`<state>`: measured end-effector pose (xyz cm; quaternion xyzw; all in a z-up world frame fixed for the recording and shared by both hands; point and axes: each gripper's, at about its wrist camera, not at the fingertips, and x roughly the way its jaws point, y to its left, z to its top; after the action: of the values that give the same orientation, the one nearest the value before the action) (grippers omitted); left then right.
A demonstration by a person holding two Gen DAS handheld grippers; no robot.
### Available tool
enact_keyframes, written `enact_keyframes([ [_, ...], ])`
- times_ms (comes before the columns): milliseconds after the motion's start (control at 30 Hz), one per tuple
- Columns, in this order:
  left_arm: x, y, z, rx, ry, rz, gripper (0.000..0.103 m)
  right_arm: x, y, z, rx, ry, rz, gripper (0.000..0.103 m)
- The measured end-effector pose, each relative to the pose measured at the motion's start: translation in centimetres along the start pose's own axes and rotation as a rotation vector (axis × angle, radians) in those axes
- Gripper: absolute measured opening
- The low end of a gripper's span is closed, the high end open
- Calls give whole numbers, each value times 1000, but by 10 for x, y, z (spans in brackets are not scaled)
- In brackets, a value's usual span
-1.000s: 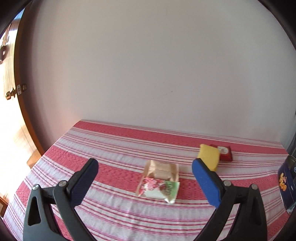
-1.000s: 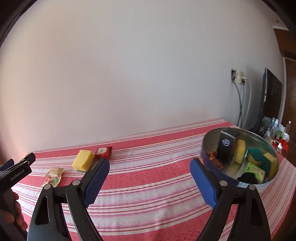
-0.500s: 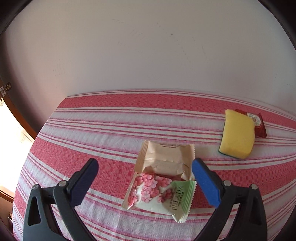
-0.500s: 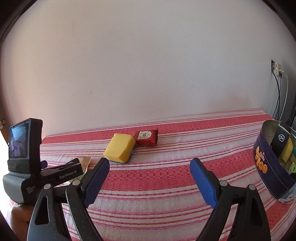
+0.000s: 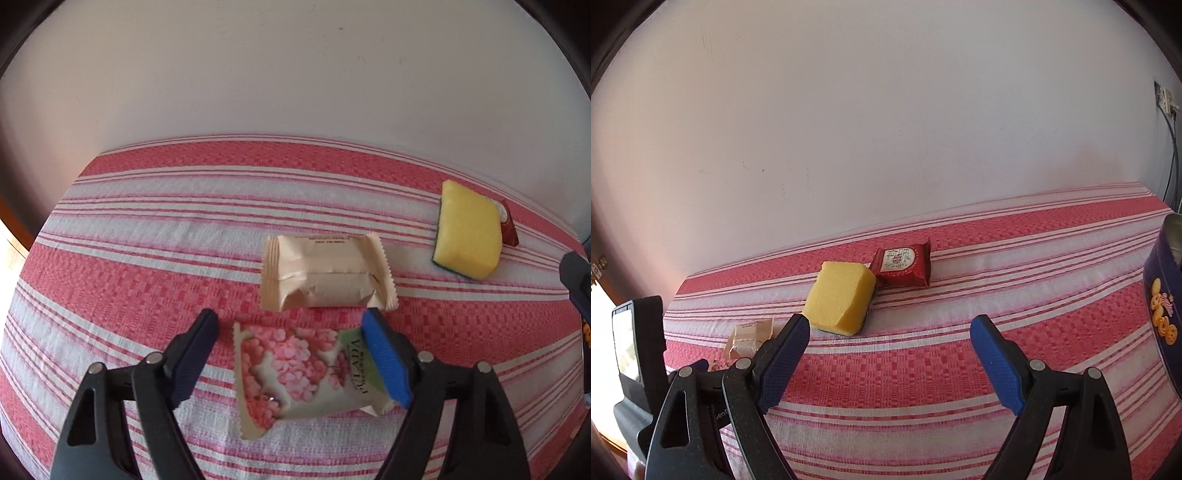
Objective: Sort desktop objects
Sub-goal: 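Grasp the pink-patterned wrapper with left tool while right tool grasps a yellow sponge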
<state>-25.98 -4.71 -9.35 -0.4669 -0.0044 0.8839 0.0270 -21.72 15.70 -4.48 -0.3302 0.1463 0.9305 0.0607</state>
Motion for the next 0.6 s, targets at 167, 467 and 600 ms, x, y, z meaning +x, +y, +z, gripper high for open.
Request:
enact_keyframes([
  [167, -4, 2, -1, 42, 0, -8, 28, 33, 16, 7, 31, 81, 57, 91],
  [467, -32, 27, 11, -1, -125, 54, 21, 96, 51, 9, 5, 174, -2, 91],
  [600, -36, 40, 15, -45, -151, 45, 21, 110, 61, 6, -38, 158, -53, 60],
])
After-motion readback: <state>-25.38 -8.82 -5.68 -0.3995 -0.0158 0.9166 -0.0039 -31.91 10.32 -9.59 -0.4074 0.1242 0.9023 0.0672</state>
